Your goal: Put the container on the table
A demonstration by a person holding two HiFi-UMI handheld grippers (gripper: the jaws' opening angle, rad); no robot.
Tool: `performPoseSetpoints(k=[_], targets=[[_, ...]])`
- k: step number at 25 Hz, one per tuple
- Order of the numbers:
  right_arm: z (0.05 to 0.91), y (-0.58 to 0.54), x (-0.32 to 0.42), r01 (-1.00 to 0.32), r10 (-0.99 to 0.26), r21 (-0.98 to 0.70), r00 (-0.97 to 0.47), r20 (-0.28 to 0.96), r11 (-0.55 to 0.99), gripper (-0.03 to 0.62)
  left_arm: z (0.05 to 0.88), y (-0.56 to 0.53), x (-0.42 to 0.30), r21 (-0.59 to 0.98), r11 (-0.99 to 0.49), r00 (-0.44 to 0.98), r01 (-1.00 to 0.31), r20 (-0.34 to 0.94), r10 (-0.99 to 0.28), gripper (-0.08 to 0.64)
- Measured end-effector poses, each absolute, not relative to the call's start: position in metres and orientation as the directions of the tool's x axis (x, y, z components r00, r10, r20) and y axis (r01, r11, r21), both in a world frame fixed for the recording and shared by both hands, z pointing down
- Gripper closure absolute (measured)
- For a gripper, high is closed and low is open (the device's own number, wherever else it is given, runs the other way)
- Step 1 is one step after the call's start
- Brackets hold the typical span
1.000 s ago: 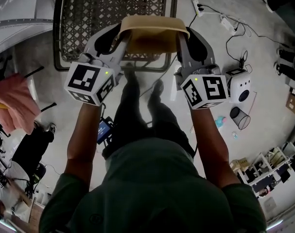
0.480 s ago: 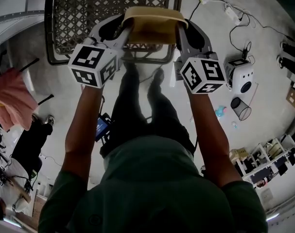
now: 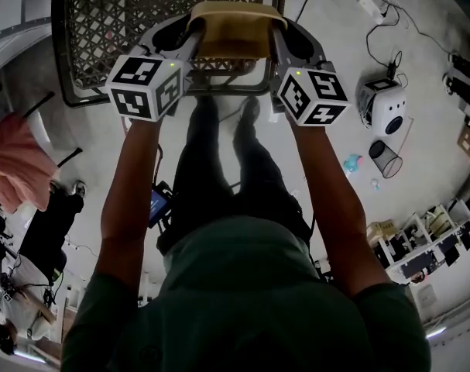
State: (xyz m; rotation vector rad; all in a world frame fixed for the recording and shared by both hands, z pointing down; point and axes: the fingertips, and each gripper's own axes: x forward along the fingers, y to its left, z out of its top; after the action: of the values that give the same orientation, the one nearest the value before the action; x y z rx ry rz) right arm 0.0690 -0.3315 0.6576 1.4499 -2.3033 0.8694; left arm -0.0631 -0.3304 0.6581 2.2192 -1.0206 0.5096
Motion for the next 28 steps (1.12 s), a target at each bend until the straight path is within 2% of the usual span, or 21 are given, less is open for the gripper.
performPoseSetpoints(k=[14,28], targets=[[0.722,-0.331,0.067,-0.893,-0.653,-0.338,-0.447,0.611,0.296,0.541,0.725,-0.328,-0.064,0.422,-0.455,0.613,-0.784,0.642,-0.461,0.471],[0.754,-0.334,0.061,-0.900,-0.612,-0.317,-0.435,0.660,0.298,0.541,0.757,-0.327,-0.070,0.436,-0.421,0.596,-0.795,0.688,-0.414,0.471]])
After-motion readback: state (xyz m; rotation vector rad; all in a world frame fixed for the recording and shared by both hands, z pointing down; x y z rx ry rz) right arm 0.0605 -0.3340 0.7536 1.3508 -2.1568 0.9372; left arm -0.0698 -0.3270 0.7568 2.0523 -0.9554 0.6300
